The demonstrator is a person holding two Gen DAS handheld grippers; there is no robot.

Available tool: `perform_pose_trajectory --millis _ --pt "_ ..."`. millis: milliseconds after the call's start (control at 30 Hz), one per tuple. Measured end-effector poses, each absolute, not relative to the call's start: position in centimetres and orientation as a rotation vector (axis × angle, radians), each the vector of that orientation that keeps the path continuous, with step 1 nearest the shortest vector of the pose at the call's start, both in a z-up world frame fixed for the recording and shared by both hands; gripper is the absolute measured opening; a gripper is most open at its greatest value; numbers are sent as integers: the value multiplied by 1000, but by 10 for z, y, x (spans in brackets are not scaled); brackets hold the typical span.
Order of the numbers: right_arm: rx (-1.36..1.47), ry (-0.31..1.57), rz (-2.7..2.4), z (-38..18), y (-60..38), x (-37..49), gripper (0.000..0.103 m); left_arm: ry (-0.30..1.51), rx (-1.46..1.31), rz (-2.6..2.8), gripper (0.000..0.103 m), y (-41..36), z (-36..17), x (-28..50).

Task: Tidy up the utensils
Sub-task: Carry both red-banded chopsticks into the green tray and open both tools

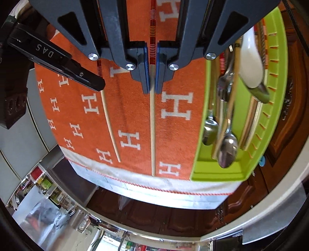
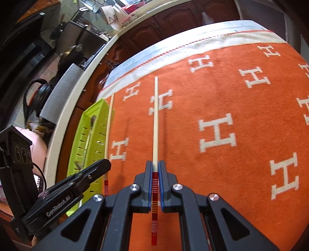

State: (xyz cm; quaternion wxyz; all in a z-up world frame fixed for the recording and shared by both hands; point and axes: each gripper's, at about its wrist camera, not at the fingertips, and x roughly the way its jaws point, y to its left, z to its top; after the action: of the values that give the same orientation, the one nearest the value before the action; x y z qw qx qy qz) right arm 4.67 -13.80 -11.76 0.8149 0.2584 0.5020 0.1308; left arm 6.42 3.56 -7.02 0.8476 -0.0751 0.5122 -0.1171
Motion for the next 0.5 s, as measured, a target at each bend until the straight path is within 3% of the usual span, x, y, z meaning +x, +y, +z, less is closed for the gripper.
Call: perform_pose_trajectory --millis 300,500 --pt "524 1035 445 -86 -97 44 5 1023 -120 -88 3 98 -26 44" --pt "468 1033 546 -66 -46 49 5 1007 -104 29 3 144 -25 40"
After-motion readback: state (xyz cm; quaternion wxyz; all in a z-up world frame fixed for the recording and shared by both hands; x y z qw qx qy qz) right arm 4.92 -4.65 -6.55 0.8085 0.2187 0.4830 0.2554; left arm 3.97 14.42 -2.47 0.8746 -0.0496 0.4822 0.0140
